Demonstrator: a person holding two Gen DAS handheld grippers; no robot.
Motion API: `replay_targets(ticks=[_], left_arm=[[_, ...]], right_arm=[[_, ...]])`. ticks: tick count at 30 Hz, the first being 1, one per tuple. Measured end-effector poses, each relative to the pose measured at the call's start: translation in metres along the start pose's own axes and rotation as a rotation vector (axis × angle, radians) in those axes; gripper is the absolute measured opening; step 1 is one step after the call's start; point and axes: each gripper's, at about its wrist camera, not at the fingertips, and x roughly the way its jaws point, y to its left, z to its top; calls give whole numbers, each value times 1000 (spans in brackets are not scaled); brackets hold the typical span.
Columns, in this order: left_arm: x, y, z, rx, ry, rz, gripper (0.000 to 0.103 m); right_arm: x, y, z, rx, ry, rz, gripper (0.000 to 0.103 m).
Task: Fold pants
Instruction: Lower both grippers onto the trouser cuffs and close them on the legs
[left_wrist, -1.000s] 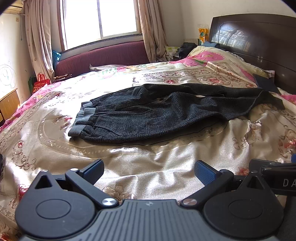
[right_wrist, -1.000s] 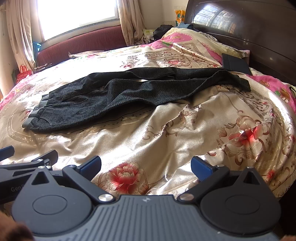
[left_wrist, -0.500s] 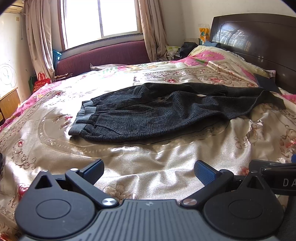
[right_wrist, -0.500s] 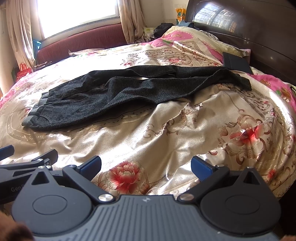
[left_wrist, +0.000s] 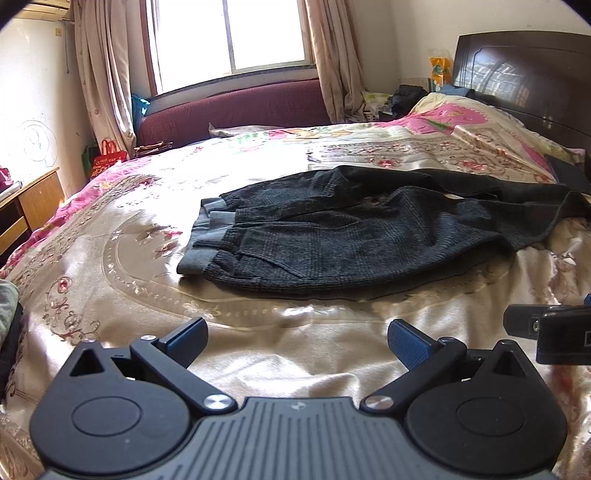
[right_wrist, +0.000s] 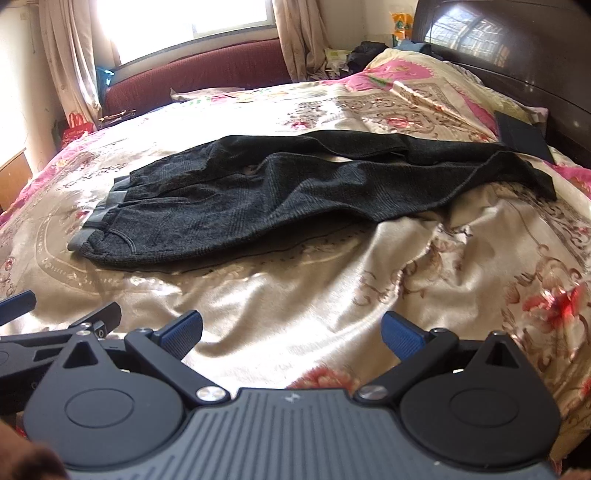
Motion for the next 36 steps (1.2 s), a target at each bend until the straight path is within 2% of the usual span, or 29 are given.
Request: replay_targets(ticks=[5,9,13,16,21,24,25,31,36], left_arm=[[29,29,15,-14,-5,67,103],[51,52,29,-5,-5,121,103],[81,71,38,-9,8,109,103],[103,80,43,40,19,124,103],[136,93,49,57,43,61,103],[150,95,53,73,56,19,95],[152,96,55,81,60,-10,87],[149,106,55,122,79,-91,77],[155,110,60,105,78,-110,72]], right_arm=[[27,21,15,-74,-11,31,102],[52,19,26,-54,7,34,101],[73,9,35,-37,24,5,101],[87,0,41,1,40,9,101],[106,-8,48,53,53,19,101],[115,-13,52,74,60,22,101],[118,-14,53,77,61,21,101],[128,-26,60,127,81,66,97],[141,-34,62,166,89,70,94]])
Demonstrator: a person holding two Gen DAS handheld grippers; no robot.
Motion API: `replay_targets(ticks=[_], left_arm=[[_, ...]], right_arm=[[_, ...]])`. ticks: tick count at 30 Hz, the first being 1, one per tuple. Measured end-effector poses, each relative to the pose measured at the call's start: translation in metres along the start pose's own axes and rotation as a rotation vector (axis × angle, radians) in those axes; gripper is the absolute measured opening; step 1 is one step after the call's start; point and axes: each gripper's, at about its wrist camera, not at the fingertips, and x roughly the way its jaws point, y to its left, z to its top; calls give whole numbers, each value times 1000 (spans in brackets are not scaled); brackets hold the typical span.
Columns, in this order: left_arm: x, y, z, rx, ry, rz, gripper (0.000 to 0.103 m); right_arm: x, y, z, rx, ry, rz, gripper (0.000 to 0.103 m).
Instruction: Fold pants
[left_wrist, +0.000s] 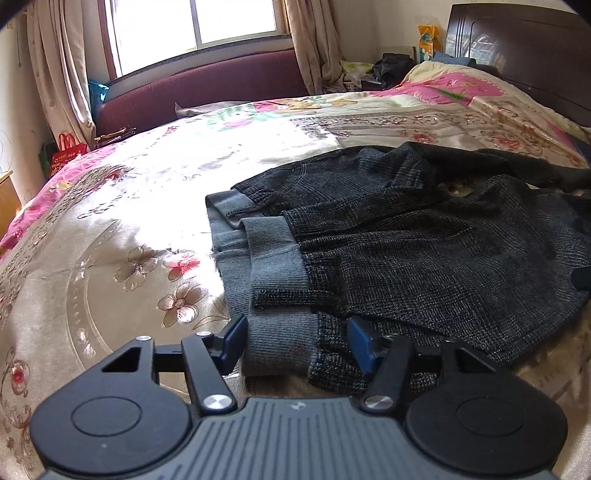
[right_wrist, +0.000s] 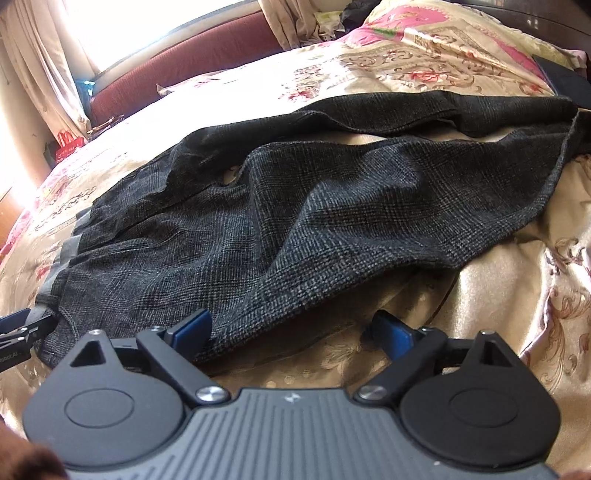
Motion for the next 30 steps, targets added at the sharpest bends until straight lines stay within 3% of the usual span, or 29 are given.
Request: replay_targets(ticks=[5,7,9,11,14,20,28,30], left_arm=[[15,-4,-1,3,13,13,75],[10,-9,-2,29,6,35,70],[2,-6,-3,10,-5,30,64],[-4,0,-4,-18,-11,6,62],[-11,6,-2,-45,-13,-16,61],[-30,22,-7,-39,-19,-6,60],[-71,73,-36,-52,22,145,60],[-75,83,-46,-51,46,176,61]], right_arm=[[7,-3,8,22,9,15,94],[11,-5,12,43,17,12,94],[11,-8,15,86,9,14,85],[9,-11,17,105,15,-16,41],[5,-20,18,175,49,69,14],[-5,3,5,160,112,149,7],[-11,74,-43,53,289,338,8],[-15,92,-51,2,302,355,13]])
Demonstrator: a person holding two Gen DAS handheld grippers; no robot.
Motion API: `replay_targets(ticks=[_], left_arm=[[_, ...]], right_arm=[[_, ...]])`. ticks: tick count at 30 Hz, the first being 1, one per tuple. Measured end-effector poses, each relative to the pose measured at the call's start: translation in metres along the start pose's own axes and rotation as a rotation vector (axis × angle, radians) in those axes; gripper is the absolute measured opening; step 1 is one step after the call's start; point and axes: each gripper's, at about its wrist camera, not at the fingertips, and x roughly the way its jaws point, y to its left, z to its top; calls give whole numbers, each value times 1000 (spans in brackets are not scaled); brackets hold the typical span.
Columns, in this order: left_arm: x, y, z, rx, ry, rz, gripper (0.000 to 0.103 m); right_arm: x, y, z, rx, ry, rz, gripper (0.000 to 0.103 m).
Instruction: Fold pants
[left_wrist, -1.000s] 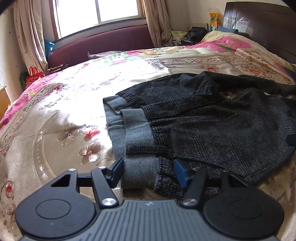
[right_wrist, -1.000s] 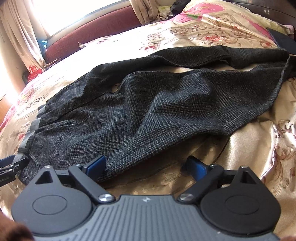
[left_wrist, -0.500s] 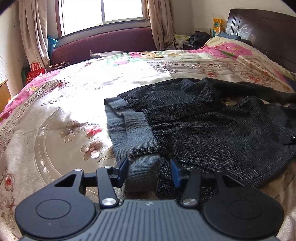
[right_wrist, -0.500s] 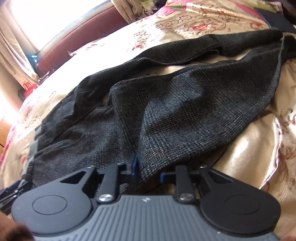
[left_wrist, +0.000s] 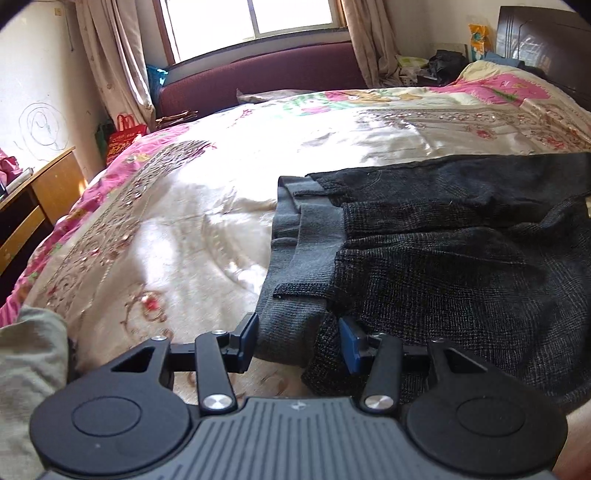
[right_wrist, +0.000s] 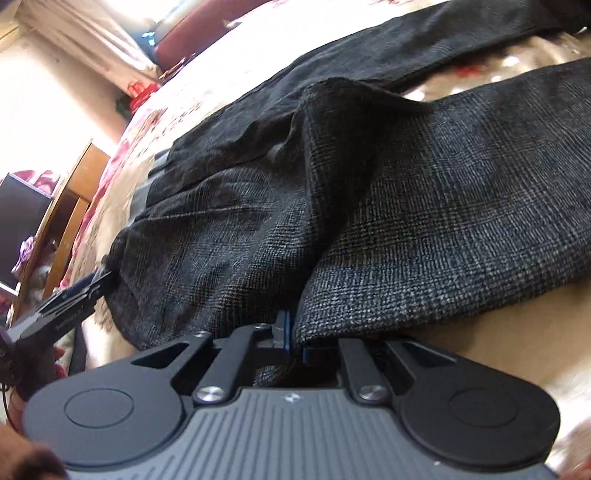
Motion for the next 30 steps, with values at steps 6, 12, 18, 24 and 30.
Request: replay_targets(ticks=[6,12,18,24,30], left_arm=[[-12,-4,-14,24,7,71,67],[-44,-2,-17,20,-25,151,67],[-74,-38,-5,21,-82,91,67],[-65,-149,25,120,-118,-168,67],[-46,-255,47,278,-109,-332,67]], right_arm=[[-15,11,2,-43,21,31,40],[-72,-27,-15,-26,-71,-43,40],[-149,-125,-3,173,-302,-274,40],[-201,-235,21,396,-543,-490,42],[-201,-318,41,624,-593,-430,42]])
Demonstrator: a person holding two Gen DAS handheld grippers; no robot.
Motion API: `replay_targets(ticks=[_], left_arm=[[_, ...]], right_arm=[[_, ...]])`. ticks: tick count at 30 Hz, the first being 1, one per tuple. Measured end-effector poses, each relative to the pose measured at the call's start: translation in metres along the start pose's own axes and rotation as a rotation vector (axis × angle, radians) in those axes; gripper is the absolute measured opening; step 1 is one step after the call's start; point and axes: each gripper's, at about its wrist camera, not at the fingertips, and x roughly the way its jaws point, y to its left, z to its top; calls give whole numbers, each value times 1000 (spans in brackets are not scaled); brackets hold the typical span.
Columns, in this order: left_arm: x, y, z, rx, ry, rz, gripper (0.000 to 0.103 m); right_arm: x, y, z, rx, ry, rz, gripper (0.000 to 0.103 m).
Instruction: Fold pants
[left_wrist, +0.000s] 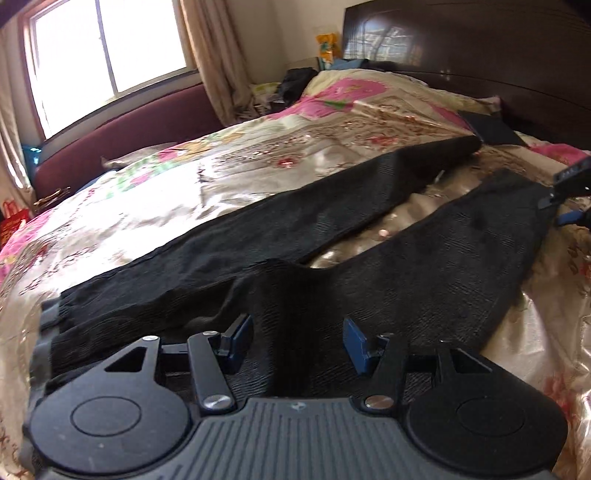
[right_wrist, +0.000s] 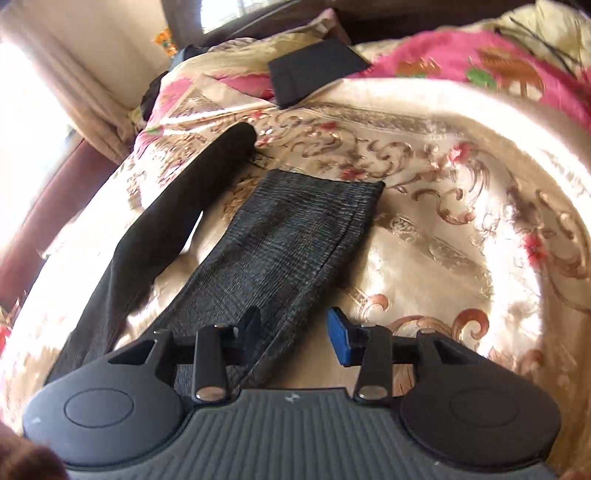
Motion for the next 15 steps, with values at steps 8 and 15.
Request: replay_targets(ticks=[8,15], left_arm=[[18,-29,23,3,89,-90,67],[16,-20,1,3,28,-68,68]], right_arm=[[-1,-19,14,116,20,21,4],[-8,-8,12,-114,-3,-65,11]])
